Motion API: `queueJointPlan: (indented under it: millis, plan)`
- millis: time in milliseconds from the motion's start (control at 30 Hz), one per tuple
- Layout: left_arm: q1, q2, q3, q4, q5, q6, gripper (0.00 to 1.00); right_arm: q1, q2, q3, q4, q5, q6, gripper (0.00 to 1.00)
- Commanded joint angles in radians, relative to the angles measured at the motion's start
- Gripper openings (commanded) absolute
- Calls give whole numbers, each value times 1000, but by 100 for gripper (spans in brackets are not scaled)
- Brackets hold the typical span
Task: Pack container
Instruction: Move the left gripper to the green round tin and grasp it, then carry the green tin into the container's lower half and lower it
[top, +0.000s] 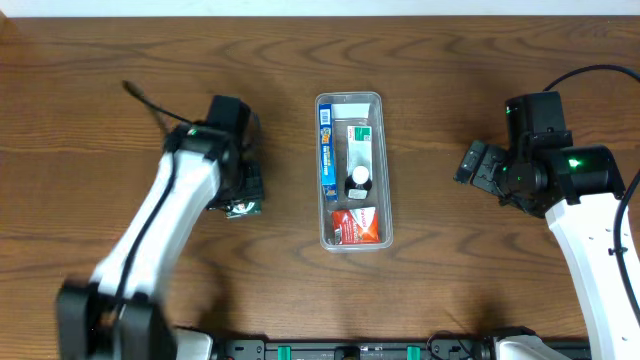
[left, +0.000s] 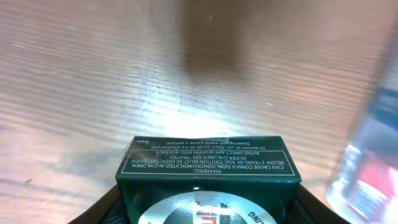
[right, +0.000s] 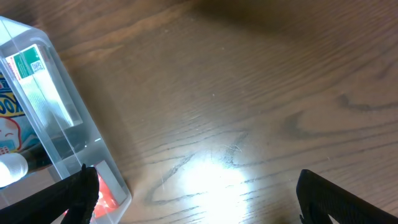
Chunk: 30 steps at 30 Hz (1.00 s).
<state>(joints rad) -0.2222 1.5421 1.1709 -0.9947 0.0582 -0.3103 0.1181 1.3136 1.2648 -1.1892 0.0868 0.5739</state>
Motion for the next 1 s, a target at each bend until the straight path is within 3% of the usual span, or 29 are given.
queueJointPlan:
  millis: [0,167,333,567,967]
  plan:
    - [-75,-179,5,-30,15,-18,48,-8,-6,1,-1,14,13,99]
    - [-248,-358,5,-13,17,-171,48,-7,-6,1,-1,14,13,99]
    - [-434,-401,5,62,-15,-283,48,-8,-6,1,-1,14,13,99]
    - [-566,-256,5,151,-89,-340,48,-8,-6,1,-1,14,13,99]
    - [-583,64,5,318,-65,-382,49,-7,-6,1,-1,14,13,99]
